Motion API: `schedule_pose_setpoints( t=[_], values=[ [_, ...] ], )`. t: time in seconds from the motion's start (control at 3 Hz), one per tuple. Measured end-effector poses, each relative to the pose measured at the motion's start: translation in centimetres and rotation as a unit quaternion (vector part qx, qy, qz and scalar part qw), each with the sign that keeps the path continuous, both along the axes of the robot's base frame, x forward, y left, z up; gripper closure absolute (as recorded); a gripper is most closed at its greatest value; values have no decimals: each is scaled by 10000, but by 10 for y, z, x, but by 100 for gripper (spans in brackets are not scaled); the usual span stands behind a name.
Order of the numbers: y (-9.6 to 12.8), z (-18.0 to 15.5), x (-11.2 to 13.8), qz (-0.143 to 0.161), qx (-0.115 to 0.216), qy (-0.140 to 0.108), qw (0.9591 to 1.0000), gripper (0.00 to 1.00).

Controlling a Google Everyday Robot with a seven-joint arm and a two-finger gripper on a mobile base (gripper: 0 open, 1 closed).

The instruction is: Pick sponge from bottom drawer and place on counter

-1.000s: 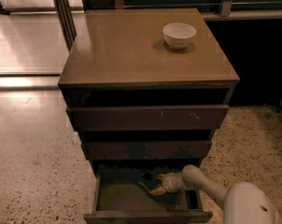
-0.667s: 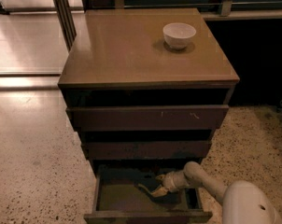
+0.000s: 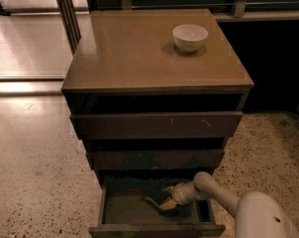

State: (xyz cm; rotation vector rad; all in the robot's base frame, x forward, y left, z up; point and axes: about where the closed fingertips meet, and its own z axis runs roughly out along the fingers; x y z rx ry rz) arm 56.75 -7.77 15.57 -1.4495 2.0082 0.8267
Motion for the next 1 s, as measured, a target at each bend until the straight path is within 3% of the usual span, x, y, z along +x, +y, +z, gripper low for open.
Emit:
schedule_pose_setpoints(
  t=[0.33, 1.0],
  values=[
    [6, 24, -9, 260, 5, -188, 9995, 100],
    [12, 123, -34, 914, -1, -541, 9943, 100]
  ],
)
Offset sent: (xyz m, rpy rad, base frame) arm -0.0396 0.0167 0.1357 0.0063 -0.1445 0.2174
